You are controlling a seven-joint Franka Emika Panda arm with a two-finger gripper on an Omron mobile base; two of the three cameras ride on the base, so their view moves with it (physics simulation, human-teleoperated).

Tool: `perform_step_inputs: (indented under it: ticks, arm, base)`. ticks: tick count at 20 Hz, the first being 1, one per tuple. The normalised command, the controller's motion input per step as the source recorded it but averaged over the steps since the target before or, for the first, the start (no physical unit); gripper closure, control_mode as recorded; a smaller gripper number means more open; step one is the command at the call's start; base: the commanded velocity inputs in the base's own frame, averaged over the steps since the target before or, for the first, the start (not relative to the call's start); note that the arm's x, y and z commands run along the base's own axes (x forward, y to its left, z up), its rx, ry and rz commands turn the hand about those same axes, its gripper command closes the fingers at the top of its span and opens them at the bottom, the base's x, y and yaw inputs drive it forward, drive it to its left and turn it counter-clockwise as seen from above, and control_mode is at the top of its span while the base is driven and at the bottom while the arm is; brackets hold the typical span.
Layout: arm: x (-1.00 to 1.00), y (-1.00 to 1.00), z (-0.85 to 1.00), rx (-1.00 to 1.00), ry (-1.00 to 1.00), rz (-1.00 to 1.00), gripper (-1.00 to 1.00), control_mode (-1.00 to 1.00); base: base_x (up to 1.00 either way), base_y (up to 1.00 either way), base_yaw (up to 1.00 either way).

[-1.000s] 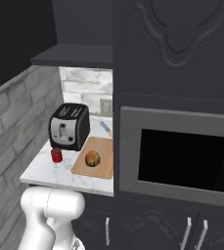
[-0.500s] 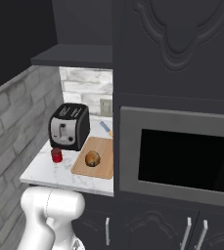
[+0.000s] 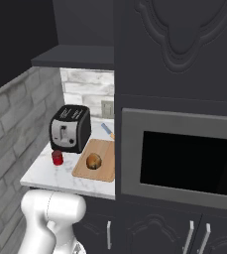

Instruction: Pick the bread, place it on the cutting board, pick the jam, place it on the counter, and close the cabinet.

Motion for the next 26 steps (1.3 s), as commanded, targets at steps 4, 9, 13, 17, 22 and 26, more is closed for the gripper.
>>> perform_step_inputs:
  ticks: [4, 9, 13, 17, 22, 26]
  arm:
    - [0.0, 0.02, -0.12, 0.0, 0.0, 0.02, -1.0, -1.0]
    - [0.0, 0.1, -0.11, 0.0, 0.0, 0.02, -1.0, -1.0]
    - [0.01, 0.03, -0.06, 0.0, 0.0, 0.03, -1.0, -1.0]
    - [0.04, 0.0, -0.03, 0.0, -0.01, 0.03, -1.0, -1.0]
    - [0.1, 0.01, -0.08, 0.0, 0.0, 0.03, -1.0, -1.0]
    - [0.16, 0.03, -0.09, 0.0, 0.0, 0.03, -1.0, -1.0]
  base:
    - [0.0, 0.0, 0.0]
    - [0.0, 0.0, 0.0]
    - [0.0, 0.0, 0.0]
    - [0.0, 0.0, 0.0]
    - [0.0, 0.0, 0.0]
    - [0.0, 0.0, 0.0]
